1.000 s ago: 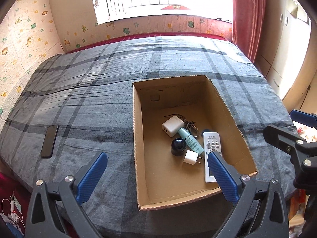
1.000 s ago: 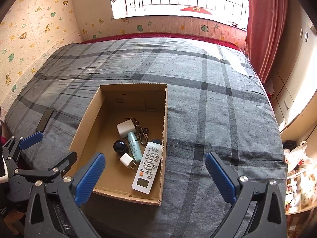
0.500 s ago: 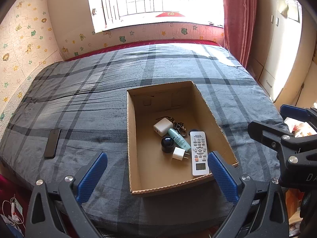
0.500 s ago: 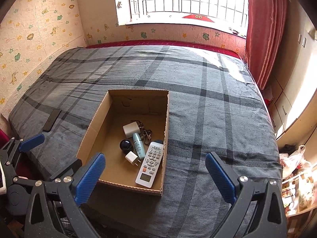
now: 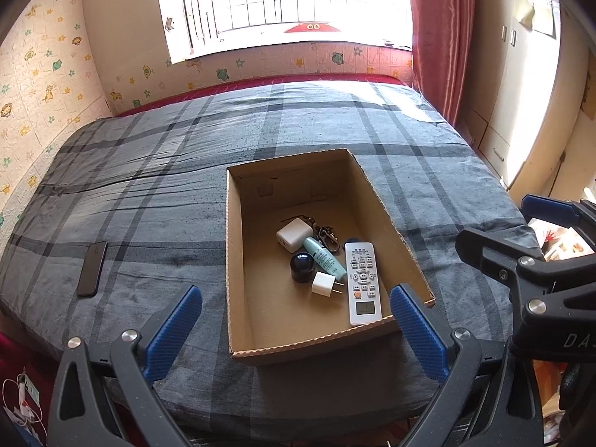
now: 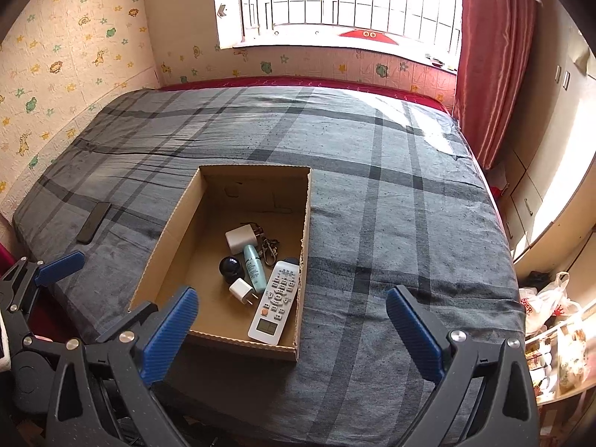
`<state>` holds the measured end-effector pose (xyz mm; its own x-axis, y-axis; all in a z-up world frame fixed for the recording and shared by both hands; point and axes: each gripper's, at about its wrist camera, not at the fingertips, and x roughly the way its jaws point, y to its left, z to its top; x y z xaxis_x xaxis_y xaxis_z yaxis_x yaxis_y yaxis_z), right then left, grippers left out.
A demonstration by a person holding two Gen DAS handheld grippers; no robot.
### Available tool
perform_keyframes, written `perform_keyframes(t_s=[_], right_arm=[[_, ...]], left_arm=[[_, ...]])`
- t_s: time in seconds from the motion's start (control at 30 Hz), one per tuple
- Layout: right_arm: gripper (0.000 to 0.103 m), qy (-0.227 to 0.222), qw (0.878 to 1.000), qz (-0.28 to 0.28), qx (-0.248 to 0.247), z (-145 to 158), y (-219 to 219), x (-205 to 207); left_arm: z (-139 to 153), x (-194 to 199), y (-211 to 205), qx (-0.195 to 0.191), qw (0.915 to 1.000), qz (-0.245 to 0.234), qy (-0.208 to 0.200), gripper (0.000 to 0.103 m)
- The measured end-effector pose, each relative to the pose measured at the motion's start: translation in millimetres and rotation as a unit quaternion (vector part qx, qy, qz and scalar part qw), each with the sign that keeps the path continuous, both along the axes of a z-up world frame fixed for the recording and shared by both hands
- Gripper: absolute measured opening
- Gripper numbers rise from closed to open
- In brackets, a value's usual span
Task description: Organize rigid objects
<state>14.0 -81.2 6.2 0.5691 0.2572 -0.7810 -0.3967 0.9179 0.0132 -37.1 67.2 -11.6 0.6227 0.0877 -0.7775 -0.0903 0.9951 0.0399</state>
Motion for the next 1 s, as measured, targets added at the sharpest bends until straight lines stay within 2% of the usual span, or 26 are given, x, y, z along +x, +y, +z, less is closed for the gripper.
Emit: perform_keyframes(t_s=[1.0], right_arm=[[0.103, -0.002, 1.000, -0.001, 0.002, -0.7, 0.0, -1.6]], left_arm=[[-4.3, 2.0, 3.2, -0.006, 0.9999, 0.006, 0.007, 0.103]])
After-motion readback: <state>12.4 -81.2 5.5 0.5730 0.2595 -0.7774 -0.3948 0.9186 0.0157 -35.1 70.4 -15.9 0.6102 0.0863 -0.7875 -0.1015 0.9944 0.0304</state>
